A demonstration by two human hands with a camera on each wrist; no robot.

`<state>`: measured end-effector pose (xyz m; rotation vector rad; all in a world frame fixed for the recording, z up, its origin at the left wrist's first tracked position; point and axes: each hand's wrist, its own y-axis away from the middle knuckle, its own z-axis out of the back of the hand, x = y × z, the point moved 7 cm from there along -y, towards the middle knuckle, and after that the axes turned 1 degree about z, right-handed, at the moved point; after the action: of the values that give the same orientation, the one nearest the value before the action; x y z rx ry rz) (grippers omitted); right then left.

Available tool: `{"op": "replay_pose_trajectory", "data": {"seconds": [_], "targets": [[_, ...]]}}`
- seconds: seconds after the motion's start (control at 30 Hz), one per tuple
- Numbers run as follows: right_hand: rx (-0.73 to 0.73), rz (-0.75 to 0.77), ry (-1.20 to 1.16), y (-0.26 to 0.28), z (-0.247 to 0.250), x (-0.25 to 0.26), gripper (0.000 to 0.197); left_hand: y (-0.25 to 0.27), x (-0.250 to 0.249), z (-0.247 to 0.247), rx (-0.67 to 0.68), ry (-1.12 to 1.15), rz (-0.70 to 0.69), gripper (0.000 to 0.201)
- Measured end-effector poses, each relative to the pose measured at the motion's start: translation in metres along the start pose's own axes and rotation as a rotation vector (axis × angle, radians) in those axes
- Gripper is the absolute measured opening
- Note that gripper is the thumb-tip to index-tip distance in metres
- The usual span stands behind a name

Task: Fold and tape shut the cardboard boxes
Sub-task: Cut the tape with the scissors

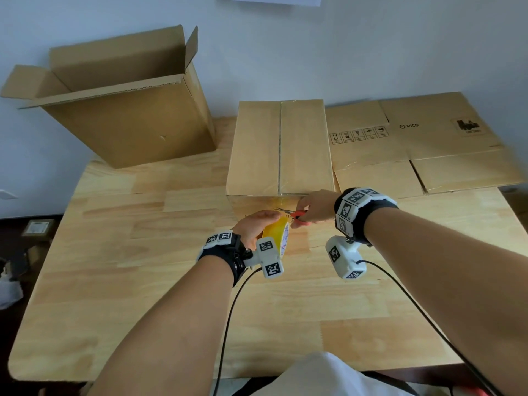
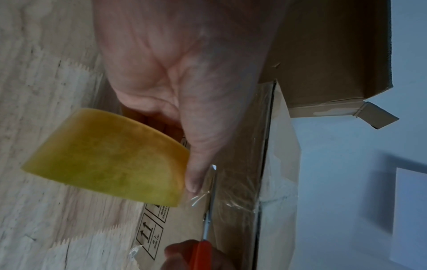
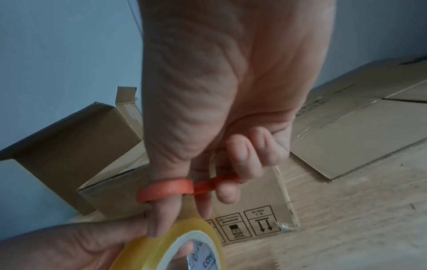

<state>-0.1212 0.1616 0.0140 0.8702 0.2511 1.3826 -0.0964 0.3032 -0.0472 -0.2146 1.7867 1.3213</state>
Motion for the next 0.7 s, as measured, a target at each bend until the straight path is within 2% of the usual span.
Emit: {"op": "replay_pose_trajectory", "data": {"seconds": [0.23, 0.47, 0.6, 0.7], "targets": [[-0.036, 0.0, -0.05, -0.011, -0.007, -0.006, 0.025, -0.003, -0.002, 0.005, -0.011, -0.023, 0.02, 0.025], [-0.031, 0.028, -0.067, -0.014, -0.003, -0.005, 0.025, -0.002, -0.005, 0.008, -0.002, -0.112, 0.056, 0.019], [-0.026, 0.045, -0.101, -0.013, -0.003, -0.001, 0.023, -0.003, -0.007, 0.019, -0.058, -0.305, 0.114, 0.047], [-0.001, 0.039, -0.099, -0.012, -0.005, 0.002, 0.032, 0.0, -0.008, 0.019, -0.001, -0.339, 0.14, 0.043]]}}
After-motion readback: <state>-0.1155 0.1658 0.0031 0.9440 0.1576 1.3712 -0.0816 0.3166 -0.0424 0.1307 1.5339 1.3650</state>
